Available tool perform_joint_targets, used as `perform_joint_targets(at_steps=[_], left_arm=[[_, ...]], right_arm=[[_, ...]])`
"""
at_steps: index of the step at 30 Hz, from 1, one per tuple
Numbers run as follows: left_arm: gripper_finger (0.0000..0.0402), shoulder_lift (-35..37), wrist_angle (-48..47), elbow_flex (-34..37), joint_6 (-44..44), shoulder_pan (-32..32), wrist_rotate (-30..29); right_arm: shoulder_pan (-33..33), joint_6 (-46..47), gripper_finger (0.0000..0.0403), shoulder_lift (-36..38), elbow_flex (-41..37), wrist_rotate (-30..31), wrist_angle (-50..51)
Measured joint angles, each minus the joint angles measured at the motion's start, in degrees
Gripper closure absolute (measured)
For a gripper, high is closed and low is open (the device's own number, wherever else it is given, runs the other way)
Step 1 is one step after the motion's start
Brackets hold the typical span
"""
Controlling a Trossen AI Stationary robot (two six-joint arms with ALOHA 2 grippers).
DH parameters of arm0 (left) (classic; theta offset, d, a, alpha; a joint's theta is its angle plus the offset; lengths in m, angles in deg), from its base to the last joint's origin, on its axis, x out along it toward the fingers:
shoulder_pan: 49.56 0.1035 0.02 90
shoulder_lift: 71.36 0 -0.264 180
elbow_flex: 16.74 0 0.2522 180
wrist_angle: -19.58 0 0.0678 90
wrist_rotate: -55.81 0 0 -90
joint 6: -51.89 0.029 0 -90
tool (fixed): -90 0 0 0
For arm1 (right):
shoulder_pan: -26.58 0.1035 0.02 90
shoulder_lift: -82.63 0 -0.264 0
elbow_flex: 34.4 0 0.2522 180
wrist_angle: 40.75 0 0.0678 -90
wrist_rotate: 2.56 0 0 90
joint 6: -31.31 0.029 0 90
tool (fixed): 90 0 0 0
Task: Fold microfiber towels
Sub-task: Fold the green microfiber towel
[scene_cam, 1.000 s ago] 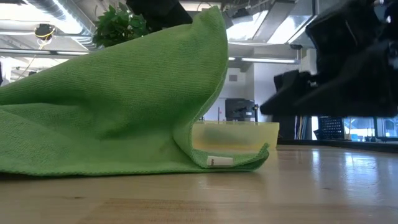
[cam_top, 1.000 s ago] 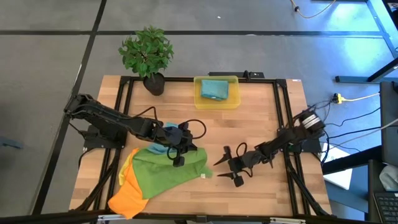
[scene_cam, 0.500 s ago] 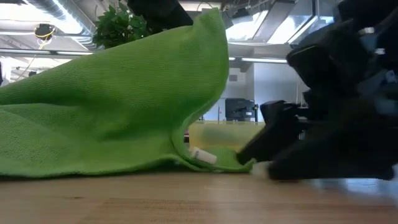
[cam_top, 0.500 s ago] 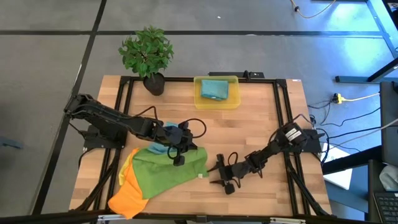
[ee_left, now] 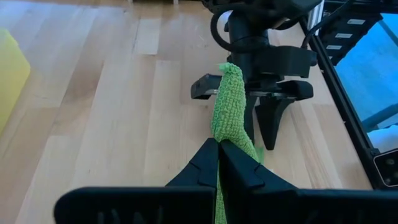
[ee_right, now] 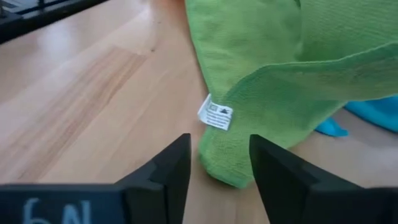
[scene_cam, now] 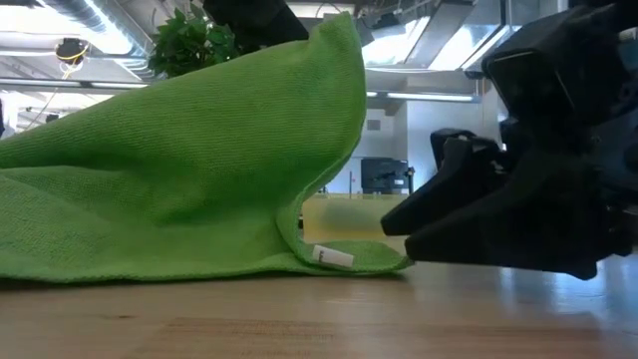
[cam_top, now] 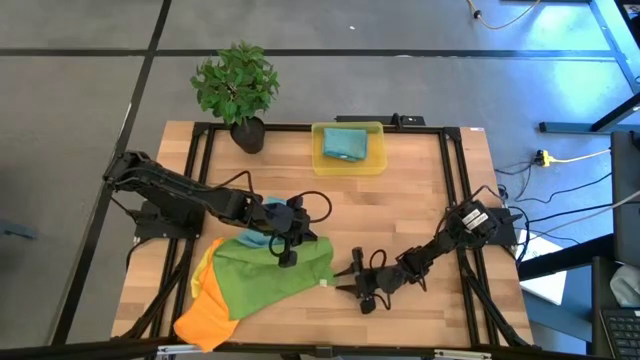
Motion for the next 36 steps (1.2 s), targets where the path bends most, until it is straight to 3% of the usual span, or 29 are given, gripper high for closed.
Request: perform_joint_targets(at_steps=[9, 25, 28, 33, 36], left_arm=[[0.0401, 0.0, 0.0, 0.0, 0.0, 0.0, 0.0], [0.0401, 0.0, 0.1, 0.0, 0.1, 0.2, 0.0], [0.0401, 0.0, 0.1, 0.0, 0.1, 0.2, 0.0], [0.0401, 0.0, 0.1, 0.0, 0.1, 0.5, 0.0], [0.0401, 0.0, 0.1, 0.0, 0.1, 1.1, 0.0]], right_arm=[[-0.5, -0.7, 0.0265, 0.0, 0.0, -8.6, 1.8], [-0.5, 1.2, 0.0268, 0.1, 0.1, -3.2, 5.2], [-0.6, 1.3, 0.0294, 0.1, 0.1, -3.2, 5.9], [-0.6, 1.3, 0.0389, 0.3, 0.1, -4.4, 6.2], [-0.7, 0.7, 0.0393, 0.9, 0.1, -4.4, 7.0]])
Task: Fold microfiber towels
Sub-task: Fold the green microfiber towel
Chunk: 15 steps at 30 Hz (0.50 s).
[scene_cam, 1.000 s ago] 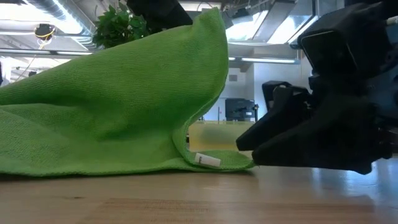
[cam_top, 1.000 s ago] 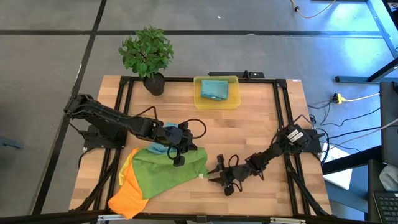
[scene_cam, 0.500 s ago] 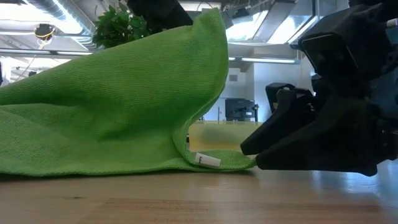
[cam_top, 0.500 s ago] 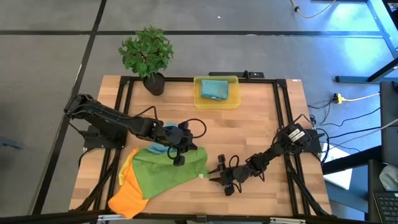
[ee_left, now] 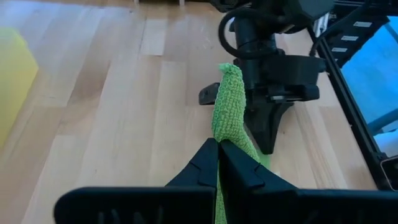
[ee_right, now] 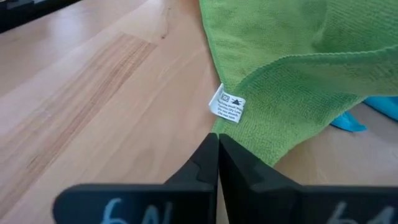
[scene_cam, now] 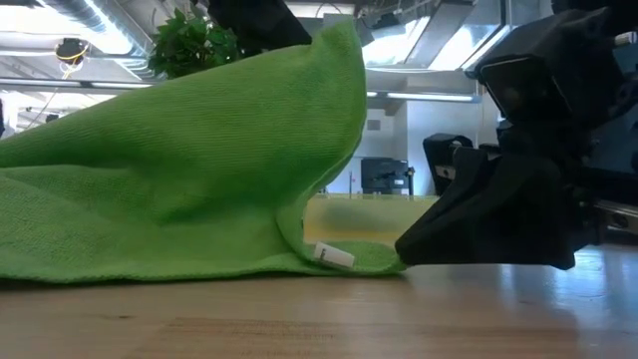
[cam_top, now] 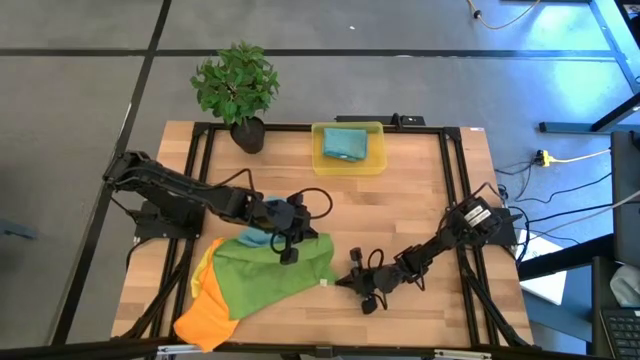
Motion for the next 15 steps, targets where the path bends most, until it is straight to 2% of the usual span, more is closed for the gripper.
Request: perform_joint_targets(at_steps=[4, 8, 15], left_arm=[[0.0401, 0.0, 0.1, 0.0, 0.1, 0.6, 0.0], [0.0401, 0.3, 1.9, 0.0, 1.6, 1.5, -0.5], [0.0401, 5.2, 12.4, 0.0, 6.2, 5.2, -4.8]], right_arm=[[0.0, -2.3, 0.0399, 4.4, -0.2, 0.9, 6.1], [0.0, -6.0, 0.0400, 12.2, -0.8, 5.5, 17.7], [0.0, -4.1, 0.0401, 32.0, -0.6, 16.5, 39.3]])
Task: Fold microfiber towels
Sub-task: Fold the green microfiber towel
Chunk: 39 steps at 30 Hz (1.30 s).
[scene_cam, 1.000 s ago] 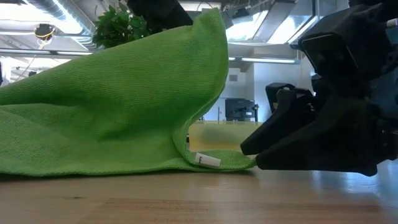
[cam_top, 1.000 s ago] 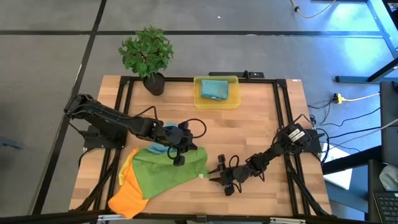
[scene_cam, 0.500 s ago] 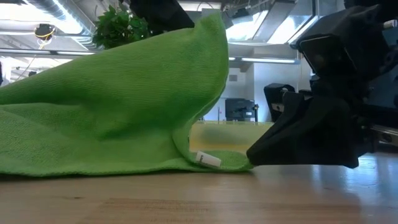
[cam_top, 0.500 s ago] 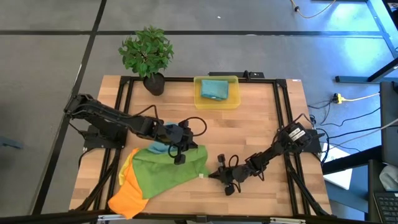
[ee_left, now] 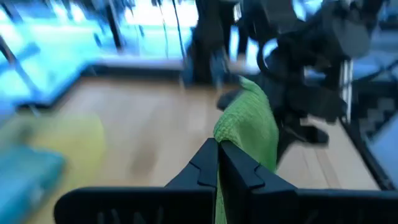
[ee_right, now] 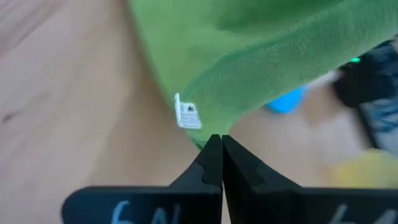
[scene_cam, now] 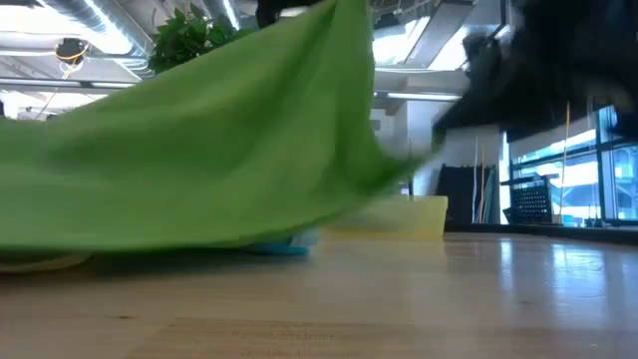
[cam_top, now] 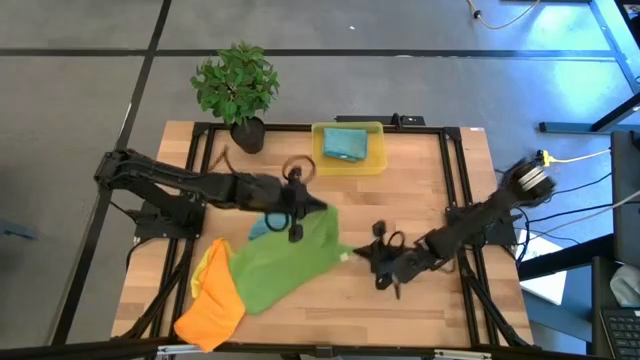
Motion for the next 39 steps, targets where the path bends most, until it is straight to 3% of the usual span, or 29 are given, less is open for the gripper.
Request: perform_joint_targets(at_steps=[5, 10, 18, 25, 29, 36, 39], left_arm=[[0.0401, 4.1, 6.1, 0.0, 2.8, 2.4, -1.3], [0.0402, 5.3, 11.2, 0.0, 5.8, 3.8, -4.0], [0.0402, 5.3, 14.3, 0.0, 10.4, 5.9, -10.3], [0.0402, 5.3, 16.8, 0.0, 10.3, 8.0, -14.7], [0.0402, 5.3, 16.8, 0.0, 10.2, 8.9, -15.4], [0.0402, 4.2, 16.1, 0.0, 16.2, 2.2, -20.3], [0.0402, 2.5, 16.6, -0.1, 16.8, -2.4, -23.2]], right_arm=[[-0.3, -0.8, 0.0402, 15.4, 0.1, 8.5, 10.3], [-2.6, -7.7, 0.0402, 29.7, 0.1, 15.3, 11.3], [-8.8, -17.9, 0.0402, 46.2, 0.3, 16.2, 8.4], [-12.7, -24.8, 0.0403, 52.6, 0.4, 14.4, 4.2], [-14.5, -25.8, 0.0403, 53.5, 0.4, 10.2, 1.9], [-15.0, -22.4, 0.0403, 53.1, 0.4, 7.1, 6.2], [-15.0, -16.5, 0.0403, 52.9, 0.4, 1.1, 9.8]])
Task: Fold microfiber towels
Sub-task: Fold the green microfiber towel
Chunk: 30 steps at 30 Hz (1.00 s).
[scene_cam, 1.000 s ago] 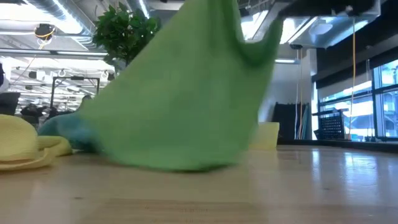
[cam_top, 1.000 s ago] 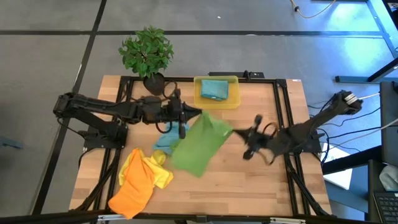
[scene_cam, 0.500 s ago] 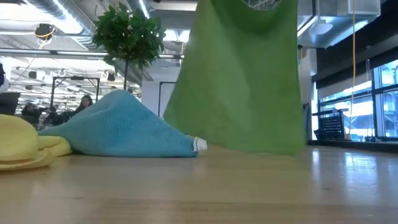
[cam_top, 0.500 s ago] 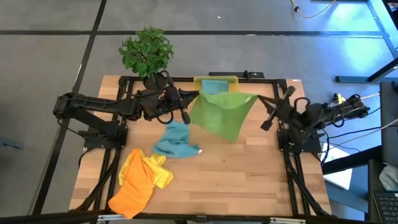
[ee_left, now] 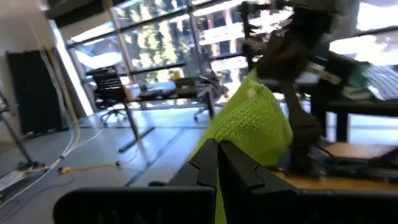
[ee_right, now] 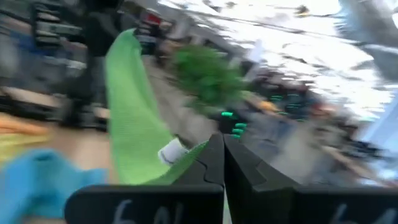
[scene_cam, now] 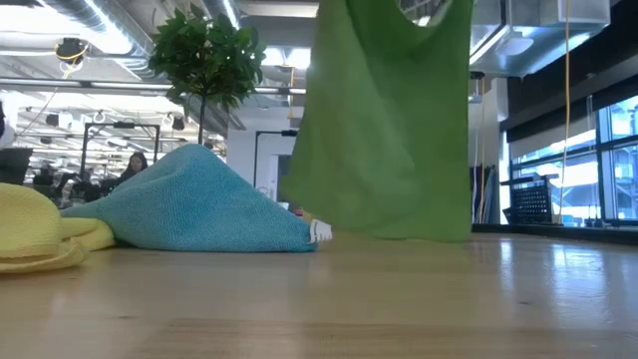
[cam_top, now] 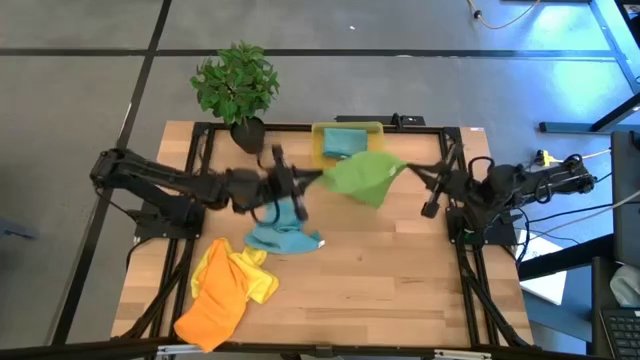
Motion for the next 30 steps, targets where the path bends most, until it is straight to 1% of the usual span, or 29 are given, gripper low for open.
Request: perform_joint_targets(at_steps=[3, 6, 11, 14, 20, 23, 26, 28, 30], left_arm=[[0.0402, -2.1, -0.7, 0.7, 0.2, -5.4, -4.0], [0.0402, -4.4, -0.6, 1.6, -1.2, -10.5, -9.1], [0.0402, -8.1, -0.6, 2.3, -6.5, -18.4, -15.1], [0.0402, -10.5, -1.2, 2.5, -9.9, -21.9, -17.6], [0.0402, -14.3, -5.8, 2.5, -18.2, -26.1, -17.6], [0.0402, -15.4, -11.4, 2.5, -25.1, -26.5, -12.8], [0.0401, -16.1, -16.3, 2.5, -31.1, -26.4, -8.8], [0.0394, -16.1, -18.7, 2.5, -34.5, -26.4, -7.8], [0.0378, -16.1, -21.2, 2.5, -36.4, -26.4, -7.3]], right_arm=[[0.1, 6.0, 0.0403, -0.5, 0.1, -7.2, 1.5], [0.6, 10.8, 0.0403, -1.7, 0.1, -12.0, 2.6], [3.8, 17.2, 0.0403, -5.2, 0.0, -17.6, 2.9], [6.6, 21.2, 0.0403, -8.4, 0.0, -18.9, 3.0], [12.0, 26.7, 0.0403, -16.3, 0.0, -18.9, 2.2], [13.5, 27.0, 0.0403, -18.2, 0.0, -15.5, 2.1], [13.9, 26.3, 0.0403, -17.3, 0.0, -11.6, 2.1], [13.9, 24.9, 0.0403, -15.0, 0.0, -9.6, 2.0], [13.9, 23.4, 0.0403, -12.3, 0.0, -7.5, 1.9]])
